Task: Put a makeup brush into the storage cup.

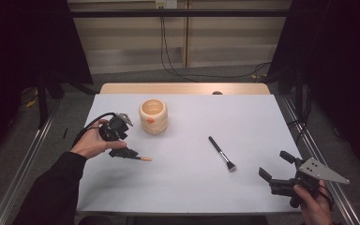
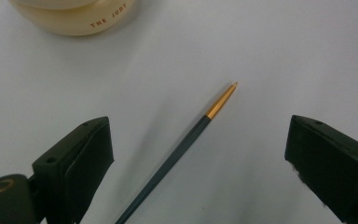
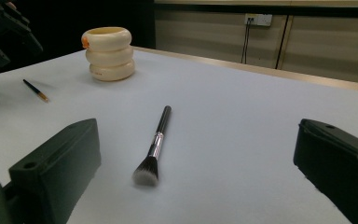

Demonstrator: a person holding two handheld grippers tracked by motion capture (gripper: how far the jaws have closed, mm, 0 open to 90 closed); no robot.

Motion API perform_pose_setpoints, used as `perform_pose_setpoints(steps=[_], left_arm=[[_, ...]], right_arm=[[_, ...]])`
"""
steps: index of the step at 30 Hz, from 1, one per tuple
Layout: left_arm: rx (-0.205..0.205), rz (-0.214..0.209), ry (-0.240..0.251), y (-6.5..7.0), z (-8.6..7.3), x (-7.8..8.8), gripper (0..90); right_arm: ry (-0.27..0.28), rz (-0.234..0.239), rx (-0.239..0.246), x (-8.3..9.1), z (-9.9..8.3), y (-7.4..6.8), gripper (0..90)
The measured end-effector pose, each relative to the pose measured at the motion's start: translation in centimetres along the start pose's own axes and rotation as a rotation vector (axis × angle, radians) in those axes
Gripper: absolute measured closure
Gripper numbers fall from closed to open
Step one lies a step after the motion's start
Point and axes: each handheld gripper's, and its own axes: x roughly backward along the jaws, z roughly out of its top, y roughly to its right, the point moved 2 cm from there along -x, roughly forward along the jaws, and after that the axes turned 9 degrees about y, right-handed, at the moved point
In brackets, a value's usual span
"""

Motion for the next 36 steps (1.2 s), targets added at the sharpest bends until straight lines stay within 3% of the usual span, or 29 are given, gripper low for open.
perform_pose_setpoints(steps=[1,2,3,4,6,7,10,11,15,16,21,23,28,36], left_arm=[[0.000,0.000,0.000,0.0,0.0,0.0,7.3],[-0.041,0.015,-0.002,0.1,0.0,-0.1,6.9],[-0.041,0.015,-0.002,0.1,0.0,-0.1,6.9],[-0.066,0.016,-0.001,0.1,0.0,-0.2,6.9],[-0.127,0.018,-0.015,0.1,0.0,-0.4,9.8],[-0.186,0.017,-0.027,0.0,0.0,-0.4,9.9],[-0.221,0.022,-0.002,0.4,-0.1,-0.7,12.0],[-0.276,0.014,-0.023,0.4,-0.1,-0.8,12.0],[-0.356,-0.046,-0.040,1.0,-0.3,-1.1,11.8],[-0.392,-0.060,-0.067,1.1,-0.4,-1.3,11.9],[-0.443,-0.091,-0.116,2.1,-0.7,-2.1,12.1],[-0.441,-0.087,-0.120,2.2,-0.7,-2.4,12.8],[-0.443,-0.108,-0.141,1.8,-0.9,-2.5,28.7],[-0.436,-0.074,-0.160,0.5,-1.4,-2.8,48.5]], right_arm=[[0.001,-0.001,-0.002,0.0,0.0,0.0,0.0],[-0.003,-0.003,-0.008,0.0,0.0,0.0,0.0],[-0.003,-0.003,-0.008,0.0,0.0,0.0,0.0],[-0.001,-0.003,-0.006,0.0,0.0,0.0,0.0],[-0.001,-0.002,-0.007,0.0,0.0,0.0,0.0],[-0.001,-0.004,-0.007,0.0,0.0,0.0,0.0],[-0.003,-0.002,-0.007,0.0,0.0,0.0,0.0],[-0.003,-0.002,-0.007,0.0,0.0,0.0,0.0],[-0.004,-0.001,-0.008,0.0,0.0,0.0,0.0],[-0.002,-0.003,-0.007,0.0,0.0,0.0,0.0],[-0.002,-0.004,-0.006,0.0,0.0,0.0,0.0],[0.000,0.000,-0.006,0.0,0.0,0.0,0.0],[-0.001,0.000,-0.006,0.0,0.0,0.0,0.0],[0.000,-0.002,-0.005,-0.1,0.0,0.0,0.0]])
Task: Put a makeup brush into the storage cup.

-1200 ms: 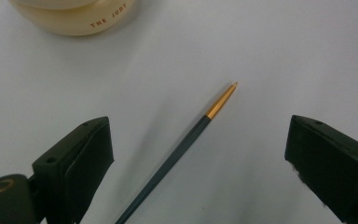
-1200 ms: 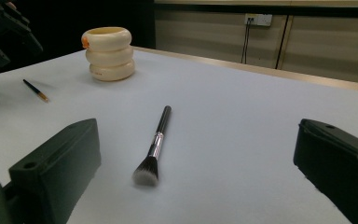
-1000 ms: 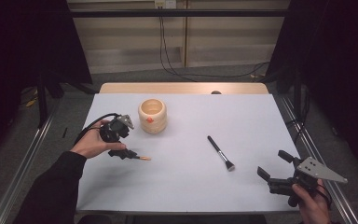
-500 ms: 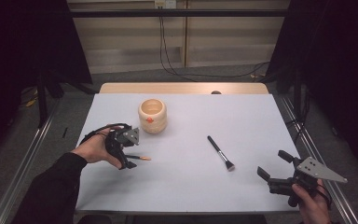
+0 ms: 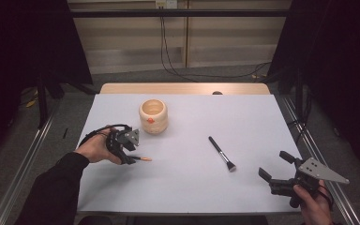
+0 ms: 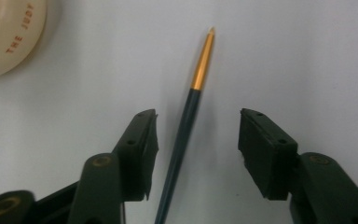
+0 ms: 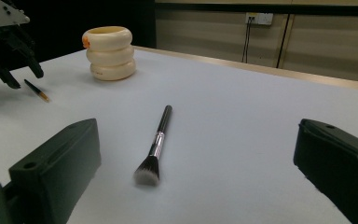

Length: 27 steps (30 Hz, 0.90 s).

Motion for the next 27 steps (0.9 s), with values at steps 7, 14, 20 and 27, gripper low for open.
perform_pose_setpoints(steps=[7,14,20,27], left_arm=[[0.033,-0.011,-0.019,-0.7,-0.8,-0.3,61.3],[0.018,-0.038,-0.069,-0.7,-0.6,-0.9,66.9],[0.009,-0.054,-0.085,-0.6,-0.4,-1.4,72.0],[0.007,-0.064,-0.082,-0.5,-0.3,-1.6,74.5]], right_arm=[[0.000,0.001,-0.002,0.0,0.0,0.0,0.0],[-0.001,0.001,-0.005,0.0,0.0,0.0,0.0],[-0.001,0.005,-0.003,0.0,0.0,-0.1,0.0],[-0.002,0.005,-0.006,0.0,0.0,0.0,0.0]])
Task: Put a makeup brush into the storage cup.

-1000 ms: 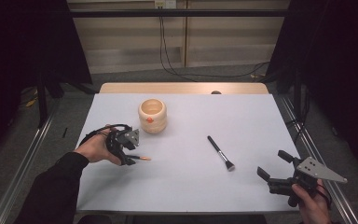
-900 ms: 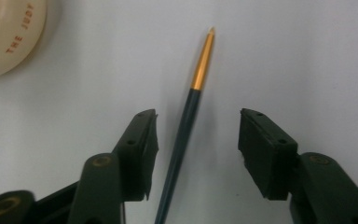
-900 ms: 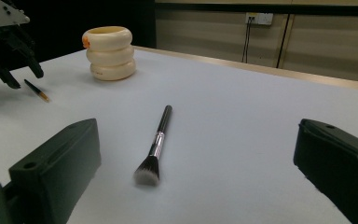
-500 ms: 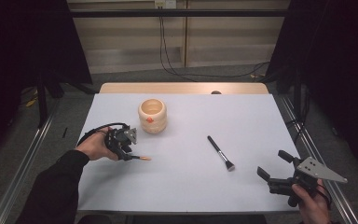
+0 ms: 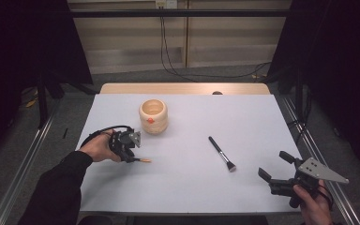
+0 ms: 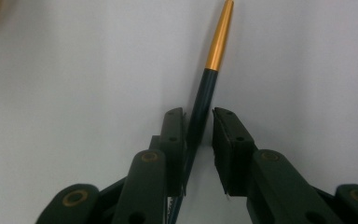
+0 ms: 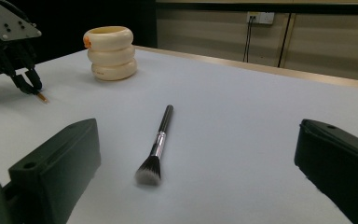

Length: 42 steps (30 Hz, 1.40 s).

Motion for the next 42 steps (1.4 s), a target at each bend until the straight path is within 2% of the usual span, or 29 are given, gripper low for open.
perform_pose_setpoints(steps=[5,6,8,9,11,13,16,17,19,22,23,25,29,35,36,39,40,42], left_arm=[[0.000,-0.007,-0.008,0.0,0.2,0.0,74.7],[-0.003,0.001,0.002,0.0,0.2,-0.1,74.7],[-0.009,0.006,-0.007,-0.1,0.3,0.0,74.3],[-0.001,0.008,-0.003,-0.1,0.3,-0.1,74.3],[0.001,0.004,-0.010,-0.1,0.6,-0.1,73.2],[-0.016,-0.003,-0.012,0.0,1.1,-0.4,73.3],[-0.010,-0.002,-0.017,0.0,1.2,-0.5,74.1],[-0.008,-0.015,-0.016,0.1,1.2,-0.6,78.6],[-0.013,-0.019,-0.013,0.2,1.2,-0.7,79.7],[-0.013,-0.002,-0.032,0.5,1.4,-0.8,82.4],[-0.010,-0.016,-0.032,0.3,1.4,-0.8,83.0],[0.023,-0.031,-0.023,0.1,1.2,-0.8,83.0],[0.022,-0.025,-0.017,0.0,1.2,-0.8,83.1],[0.067,-0.037,-0.008,-0.2,1.0,-0.6,83.1],[0.076,-0.029,-0.009,-0.2,1.0,-0.6,83.1],[0.086,-0.030,-0.008,-0.2,1.1,-0.6,83.4],[0.091,-0.047,-0.010,-0.3,1.1,-0.5,83.4],[0.094,-0.033,-0.001,-0.3,1.1,-0.6,83.4]], right_arm=[[-0.003,0.001,-0.003,0.0,0.0,0.0,0.0],[-0.003,0.003,-0.001,0.0,0.0,0.0,0.0],[0.000,-0.002,-0.002,0.0,0.0,0.0,0.0],[0.000,-0.002,-0.002,0.0,0.0,0.0,0.0],[-0.002,0.001,-0.003,0.0,0.0,0.0,0.0],[-0.001,0.001,-0.002,0.0,0.0,0.0,0.0],[-0.004,0.005,-0.002,0.0,0.0,0.0,0.0],[-0.006,0.008,-0.002,0.0,0.0,0.0,0.0],[-0.001,0.002,-0.001,0.0,0.0,0.0,0.0],[-0.007,0.013,0.001,0.0,0.0,0.0,0.0],[-0.011,0.017,0.000,0.0,0.0,0.0,0.0],[-0.010,0.017,0.000,0.0,0.0,-0.1,0.0],[-0.010,0.018,0.001,0.0,0.0,0.0,0.0],[-0.012,0.013,0.002,0.0,-0.1,0.0,0.0],[-0.017,0.009,-0.001,-0.1,-0.1,0.0,0.0],[-0.020,0.010,-0.005,-0.1,-0.2,0.1,0.0],[-0.021,0.009,-0.006,-0.1,-0.2,0.0,0.0],[-0.020,0.010,-0.006,-0.1,-0.1,0.0,0.0]])
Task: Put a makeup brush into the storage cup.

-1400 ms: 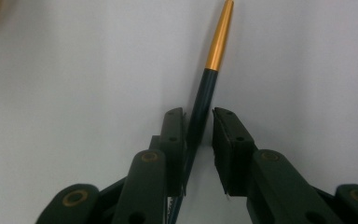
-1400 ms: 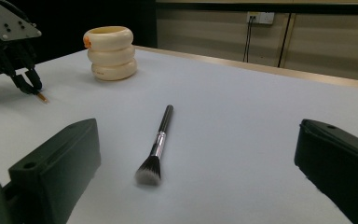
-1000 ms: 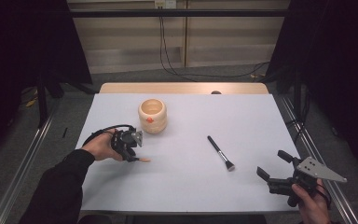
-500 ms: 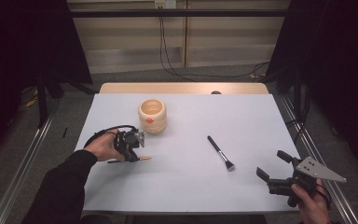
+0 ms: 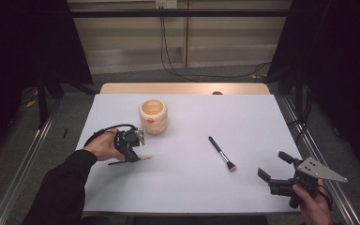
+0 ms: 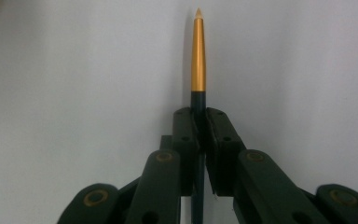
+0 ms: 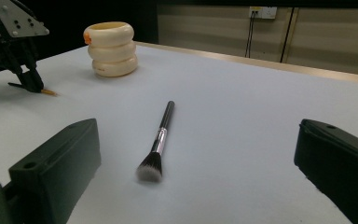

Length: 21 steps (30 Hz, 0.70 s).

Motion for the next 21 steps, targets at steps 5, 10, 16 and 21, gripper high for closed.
perform_pose_setpoints(steps=[5,10,16,21], left_arm=[[0.027,-0.017,-0.006,0.0,0.0,0.1,83.4],[0.043,-0.014,0.009,0.1,0.1,0.4,83.4],[0.096,-0.015,0.059,0.1,0.1,1.3,83.4],[0.122,-0.005,0.122,0.2,0.3,2.0,83.4]], right_arm=[[-0.003,0.000,-0.006,0.0,0.0,0.0,0.0],[-0.003,-0.002,-0.004,0.0,0.0,0.0,0.0],[-0.003,-0.002,-0.005,0.0,0.0,0.0,0.0],[-0.003,-0.002,-0.010,0.1,0.0,0.1,0.0]])
